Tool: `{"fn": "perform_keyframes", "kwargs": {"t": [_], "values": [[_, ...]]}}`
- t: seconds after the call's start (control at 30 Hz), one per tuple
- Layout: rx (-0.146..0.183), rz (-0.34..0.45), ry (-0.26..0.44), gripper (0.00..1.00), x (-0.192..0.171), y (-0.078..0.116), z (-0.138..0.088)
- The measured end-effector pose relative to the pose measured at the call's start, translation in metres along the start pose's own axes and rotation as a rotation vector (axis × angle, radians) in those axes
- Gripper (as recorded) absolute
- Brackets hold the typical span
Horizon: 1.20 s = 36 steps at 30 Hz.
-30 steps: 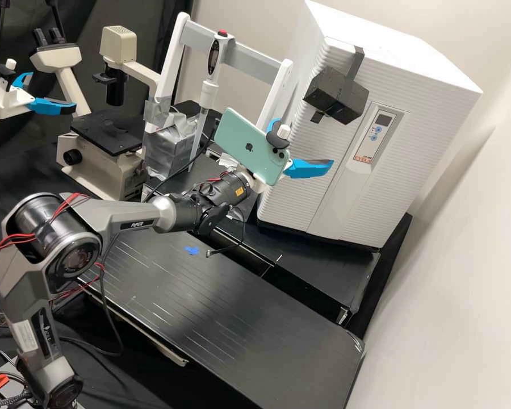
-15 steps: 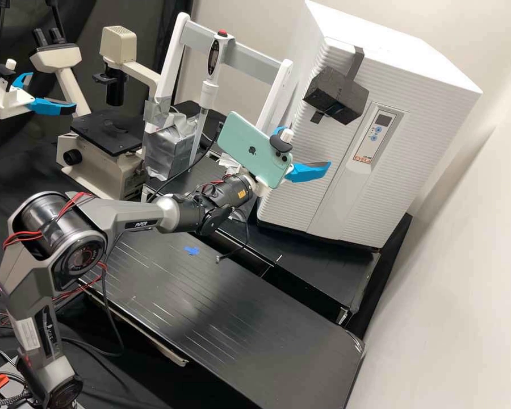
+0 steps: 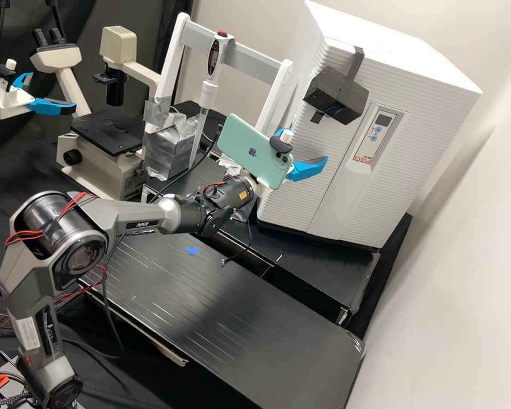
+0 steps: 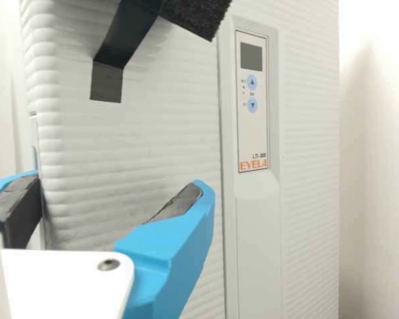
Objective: Open the door
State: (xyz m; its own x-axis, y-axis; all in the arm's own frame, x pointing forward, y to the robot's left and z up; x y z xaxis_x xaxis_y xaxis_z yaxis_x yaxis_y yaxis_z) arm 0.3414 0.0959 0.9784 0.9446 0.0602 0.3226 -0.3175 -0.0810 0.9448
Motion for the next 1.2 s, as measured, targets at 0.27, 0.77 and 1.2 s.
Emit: {"fn": "perform_keyframes", "kwargs": {"t": [0.27,0.77,1.2], "values": [[-0.003,-0.009,0.008,0.00,0.0000,-0.0008,-0.0007],[-0.014,-0.019,0.023,0.00,0.0000,-0.0018,-0.0021],[-0.021,-0.021,0.028,0.00,-0.0012,-0.0008,0.0009]]}}
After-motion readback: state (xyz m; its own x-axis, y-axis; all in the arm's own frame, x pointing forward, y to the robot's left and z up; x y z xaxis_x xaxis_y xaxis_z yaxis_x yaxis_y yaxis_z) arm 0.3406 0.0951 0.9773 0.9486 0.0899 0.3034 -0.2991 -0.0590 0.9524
